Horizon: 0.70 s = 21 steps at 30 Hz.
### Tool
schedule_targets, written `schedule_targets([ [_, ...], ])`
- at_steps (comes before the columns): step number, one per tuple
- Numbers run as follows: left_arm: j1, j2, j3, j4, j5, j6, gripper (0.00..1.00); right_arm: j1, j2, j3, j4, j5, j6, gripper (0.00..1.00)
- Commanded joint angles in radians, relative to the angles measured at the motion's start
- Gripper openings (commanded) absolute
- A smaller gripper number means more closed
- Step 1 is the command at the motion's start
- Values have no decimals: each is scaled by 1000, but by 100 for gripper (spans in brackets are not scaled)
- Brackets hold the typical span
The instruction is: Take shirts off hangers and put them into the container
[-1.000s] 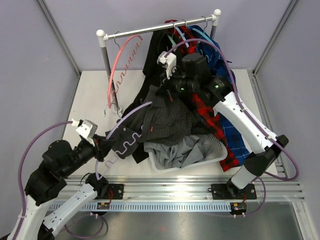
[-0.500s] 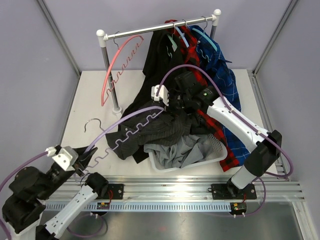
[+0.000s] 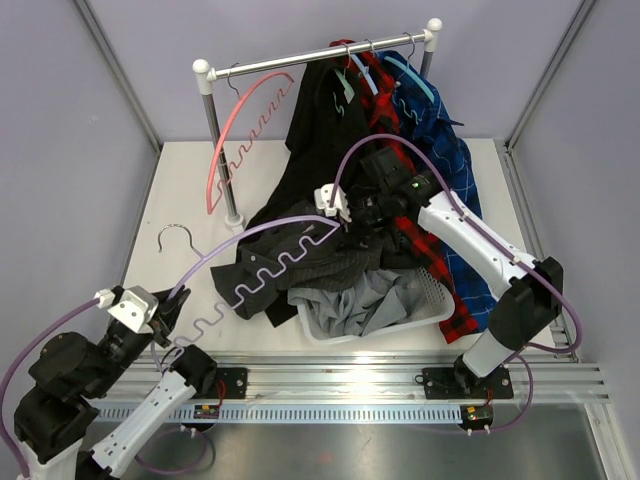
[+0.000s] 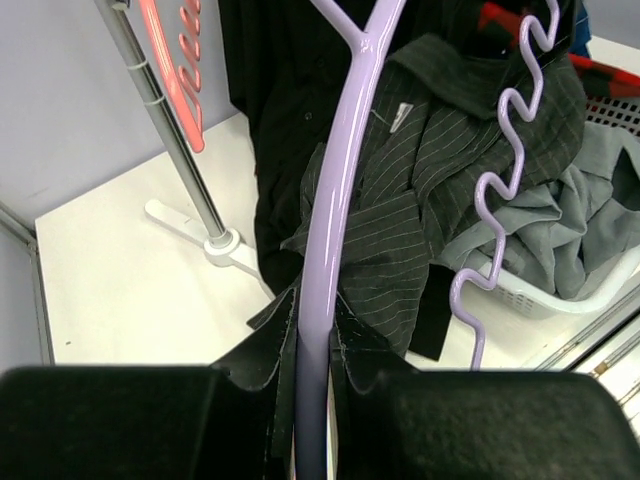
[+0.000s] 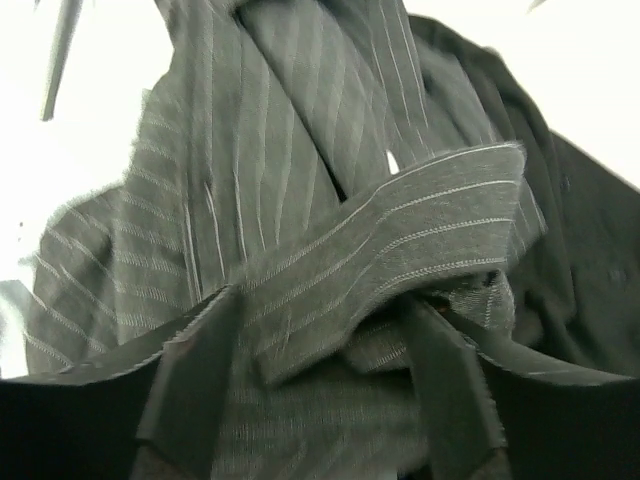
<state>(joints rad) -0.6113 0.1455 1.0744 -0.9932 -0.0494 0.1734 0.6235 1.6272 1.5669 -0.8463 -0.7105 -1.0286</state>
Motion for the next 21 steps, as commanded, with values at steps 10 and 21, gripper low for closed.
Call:
schedule_targets([
  [10,1,37,-31,163,22,32,0,-131,-130,38,-146,76,-56,75],
  [21,1,189,-60,225,112,208,0,-122,-64,433,-626,-271,-163,84],
])
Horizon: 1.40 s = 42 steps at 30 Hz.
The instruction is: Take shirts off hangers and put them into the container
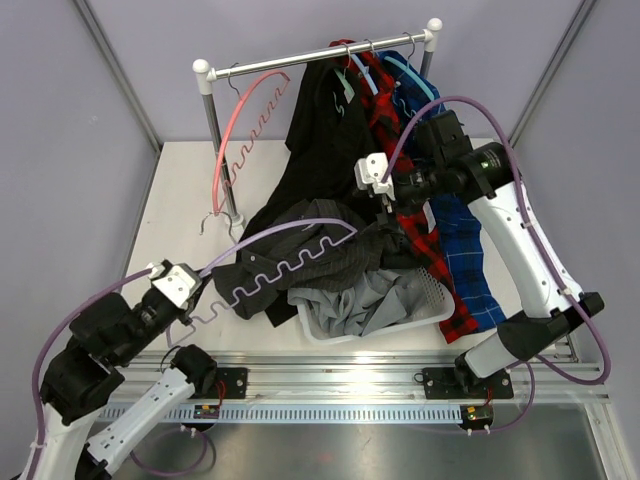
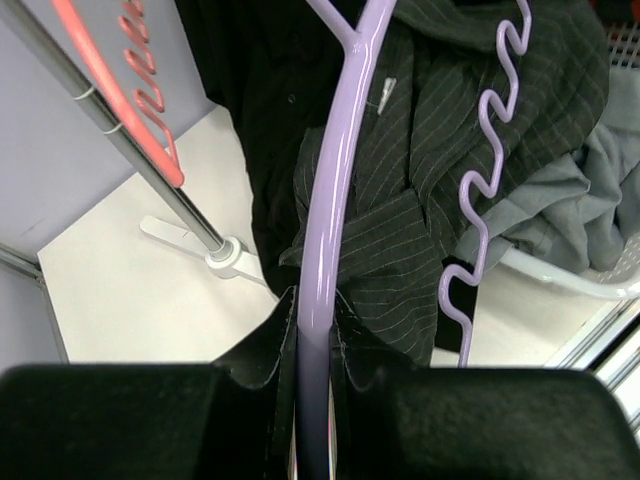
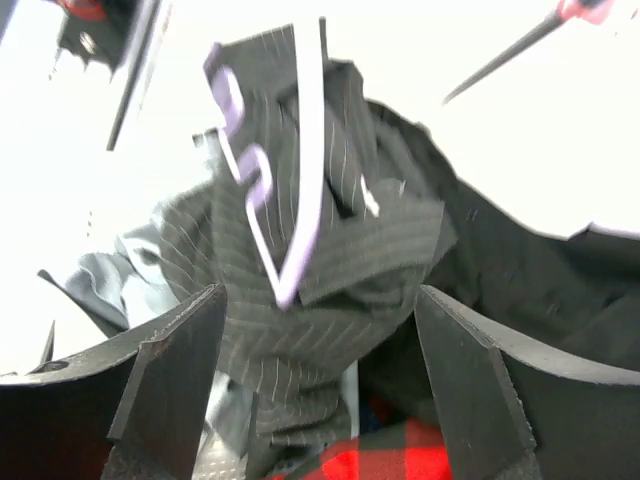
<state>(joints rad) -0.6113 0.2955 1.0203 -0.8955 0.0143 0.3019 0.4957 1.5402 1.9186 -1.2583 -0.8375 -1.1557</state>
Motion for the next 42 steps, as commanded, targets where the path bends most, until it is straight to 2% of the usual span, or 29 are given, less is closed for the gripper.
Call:
schedule_targets([
  [1,1,48,-8,138,62,107,0,13,24,94,-219,-150,-29,84],
  [4,1,94,-15,193,117,155,0,62,31,115,-191,-149,22,84],
  [9,1,177,-12,266,228,192,0,216,86,148,-112,-16,125,84],
  [15,1,218,-5,314,323,204,0,287,155,200,-95,40,179,83],
  [17,1,220,-12,336,319,206,0,305,166,197,-108,14,182,76],
  [19,1,218,-20,360,285,210,0,311,170,191,-130,-2,191,64],
  [20,1,215,-32,368,274,213,0,313,170,189,-128,0,218,47],
  [22,1,206,-46,392,241,226,0,313,164,183,-145,14,223,32],
  [23,1,199,-63,395,227,230,0,313,159,177,-145,37,246,15],
  [24,1,194,-72,402,216,235,0,313,152,169,-129,50,263,3],
  [25,1,192,-83,406,193,243,0,313,135,146,-115,60,283,0],
  [28,1,179,-123,447,159,221,2,313,91,84,-49,87,350,0],
  [30,1,165,-137,464,138,195,16,313,66,51,34,145,413,0],
  [31,1,162,-138,472,107,163,45,311,42,18,58,173,445,0],
  [34,1,143,-135,472,64,103,77,287,0,-39,163,288,516,0],
  [38,1,110,-146,451,30,56,90,216,-20,-52,244,380,597,0],
  [42,1,61,-173,426,0,23,92,152,-35,-50,341,406,669,0],
])
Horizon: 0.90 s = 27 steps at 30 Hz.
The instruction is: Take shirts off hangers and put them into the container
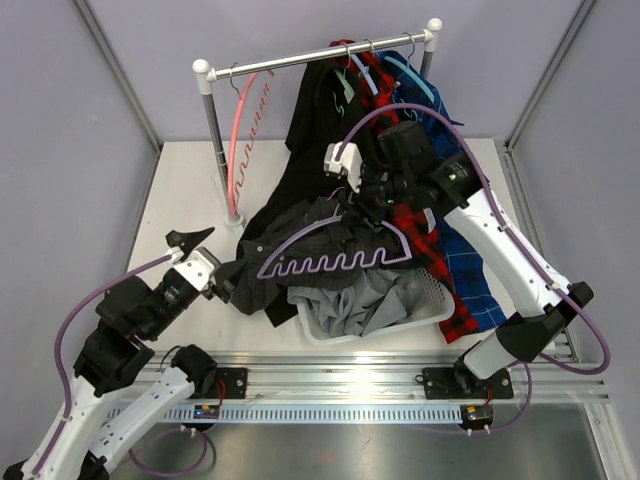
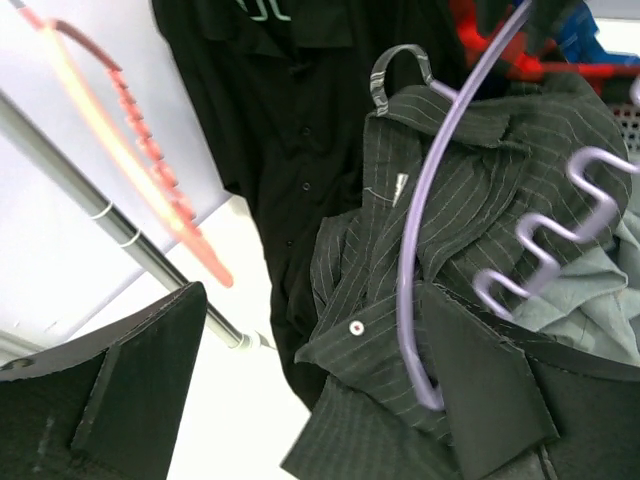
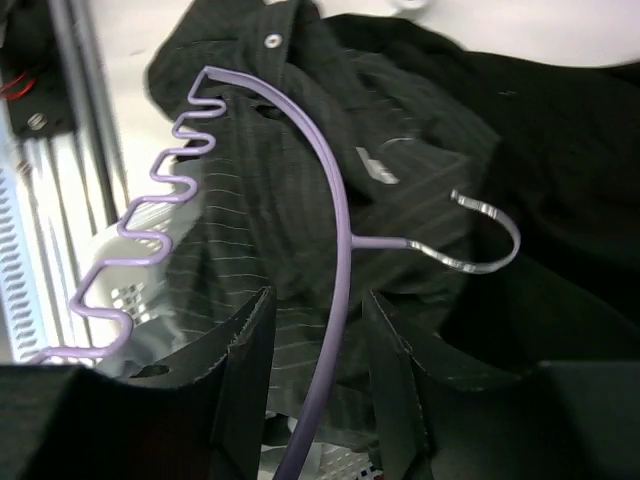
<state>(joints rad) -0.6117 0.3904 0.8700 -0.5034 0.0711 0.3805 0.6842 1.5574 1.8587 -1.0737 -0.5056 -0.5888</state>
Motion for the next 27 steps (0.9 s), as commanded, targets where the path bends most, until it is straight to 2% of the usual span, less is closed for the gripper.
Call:
schedule_targets([
  [1,1,-57,-31,31,-65,-61,92,-41,-48,22,162,78,115,0],
  [8,1,-130,-94,34,-62,-124,93,-48,1,100,129,12,139,0],
  [14,1,-98,-164,152,70,-251,94,-48,-11,59,118,16,116,0],
  [21,1,86,-223,445,194,-431,94,-48,-37,-15,126,38,99,0],
  [23,1,142,-210,473,222,-440,94,-48,-37,-26,124,48,96,0],
  [27,1,260,-152,421,222,-417,94,-51,-39,-58,74,29,51,0],
])
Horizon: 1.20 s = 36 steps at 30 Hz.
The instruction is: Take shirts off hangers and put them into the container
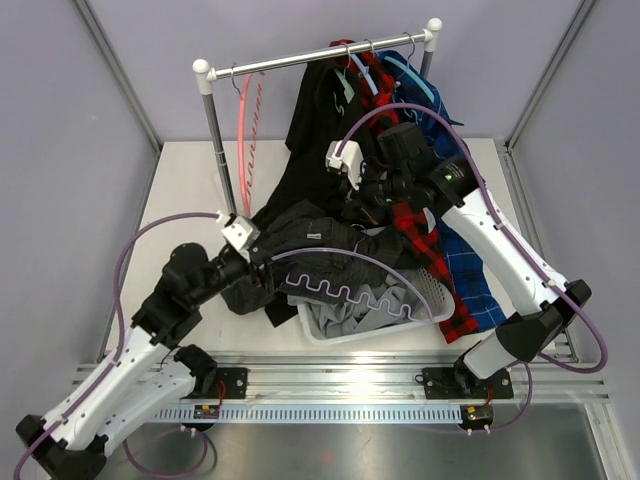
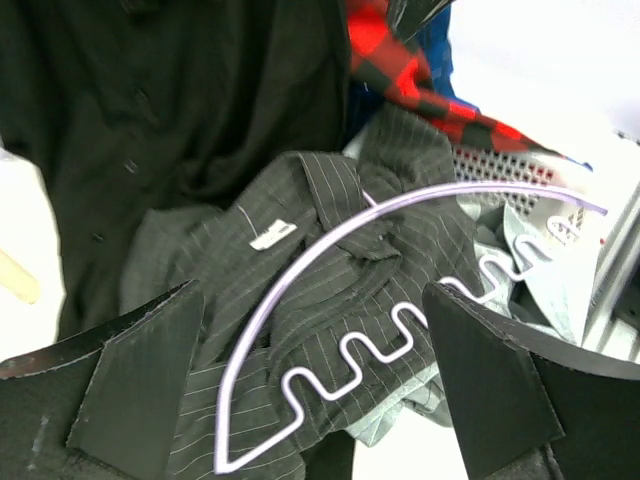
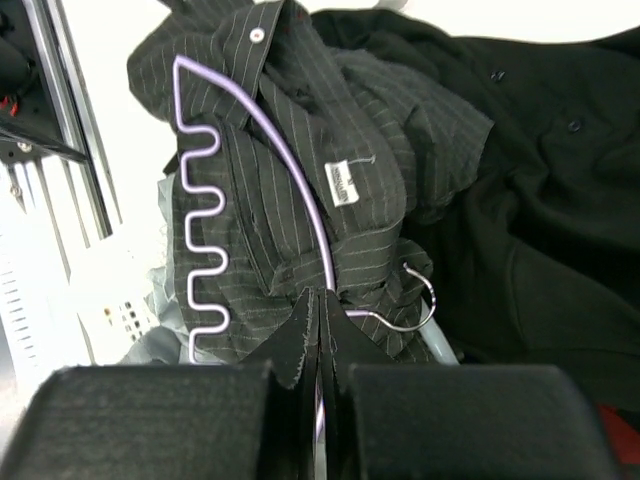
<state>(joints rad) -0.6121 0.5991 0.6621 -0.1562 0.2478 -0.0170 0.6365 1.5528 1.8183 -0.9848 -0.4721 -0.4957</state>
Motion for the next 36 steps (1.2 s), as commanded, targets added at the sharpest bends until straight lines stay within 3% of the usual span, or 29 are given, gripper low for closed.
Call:
schedule_targets([
  [1,2,88,65,60,51,-9,94,-6,-39,-27,-49,-23,-56,0],
  [6,2,178,114,-11,79,101,94,-72,-62,-126,-187,-78,-148,45],
  [9,2,266,160,-41,84,176,91,-110,-83,-232,-247,-137,-190,56],
  [12,2,394,261,-112,78,235,84,-127,-134,-356,-213,-143,-195,60],
  [17,2,594,431,-250,53,259,56,-153,-192,-438,-153,-168,-179,63],
  [19,-1,657,465,-305,62,259,51,-169,-209,-444,-149,-177,-179,63],
  [32,-55,772,468,-338,13,322,56,-258,-252,-513,-107,-241,-190,64],
  [36,-74,849,493,-351,-85,336,57,-270,-257,-517,-109,-255,-193,64],
])
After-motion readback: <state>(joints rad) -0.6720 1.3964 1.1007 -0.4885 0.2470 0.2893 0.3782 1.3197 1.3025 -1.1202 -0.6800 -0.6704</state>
